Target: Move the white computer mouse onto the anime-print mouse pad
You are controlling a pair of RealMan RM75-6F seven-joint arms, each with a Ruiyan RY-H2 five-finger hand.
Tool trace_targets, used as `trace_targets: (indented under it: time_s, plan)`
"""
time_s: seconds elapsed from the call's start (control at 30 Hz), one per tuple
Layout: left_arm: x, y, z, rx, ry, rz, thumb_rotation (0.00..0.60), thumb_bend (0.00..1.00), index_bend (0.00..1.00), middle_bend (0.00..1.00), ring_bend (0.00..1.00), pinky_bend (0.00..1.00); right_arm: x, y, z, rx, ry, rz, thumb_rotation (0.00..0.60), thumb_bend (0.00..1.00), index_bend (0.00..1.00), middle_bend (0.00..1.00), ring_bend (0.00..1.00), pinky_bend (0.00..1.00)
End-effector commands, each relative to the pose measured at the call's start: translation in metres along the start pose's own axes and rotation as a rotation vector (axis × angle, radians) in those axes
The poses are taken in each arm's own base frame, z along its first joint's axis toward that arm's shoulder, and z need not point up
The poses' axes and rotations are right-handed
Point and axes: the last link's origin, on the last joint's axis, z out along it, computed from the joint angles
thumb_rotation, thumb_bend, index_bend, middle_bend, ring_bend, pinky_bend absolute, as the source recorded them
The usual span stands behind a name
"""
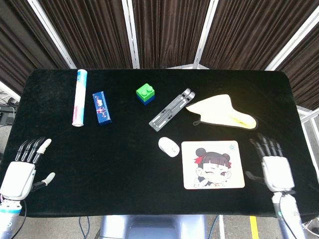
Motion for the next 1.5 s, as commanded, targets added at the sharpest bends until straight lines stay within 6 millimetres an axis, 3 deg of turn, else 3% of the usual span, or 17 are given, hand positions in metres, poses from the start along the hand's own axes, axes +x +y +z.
trace_targets:
  time_s: [0.03, 0.37, 0.67, 0.93, 1.5]
  plan:
    - [0.001, -0.002, 0.003, 0.002, -0.003, -0.012, 0.6, 0.24, 0.0, 0.0, 0.0, 0.0, -0.002, -0.043, 0.023, 0.061, -0.007, 0.036, 0.6, 0.06, 0.11, 0.0, 0.0, 0.0]
    - [0.005, -0.01, 0.012, 0.012, 0.0, -0.035, 0.6, 0.23, 0.0, 0.0, 0.0, 0.0, -0.03, -0.129, 0.068, 0.128, -0.055, 0.096, 0.6, 0.06, 0.11, 0.0, 0.0, 0.0]
    - [0.008, -0.019, 0.016, 0.039, -0.003, -0.067, 0.6, 0.23, 0.0, 0.0, 0.0, 0.0, -0.056, -0.176, 0.085, 0.142, -0.127, 0.162, 0.6, 0.05, 0.11, 0.0, 0.0, 0.0]
    - [0.009, -0.025, 0.014, 0.053, -0.009, -0.068, 0.6, 0.23, 0.0, 0.0, 0.0, 0.0, -0.076, -0.199, 0.097, 0.094, -0.176, 0.228, 0.6, 0.05, 0.11, 0.0, 0.0, 0.0]
    - [0.031, -0.033, 0.0, 0.059, 0.004, -0.055, 0.6, 0.23, 0.0, 0.0, 0.0, 0.0, -0.122, -0.216, 0.103, 0.025, -0.245, 0.317, 0.6, 0.05, 0.11, 0.0, 0.0, 0.0]
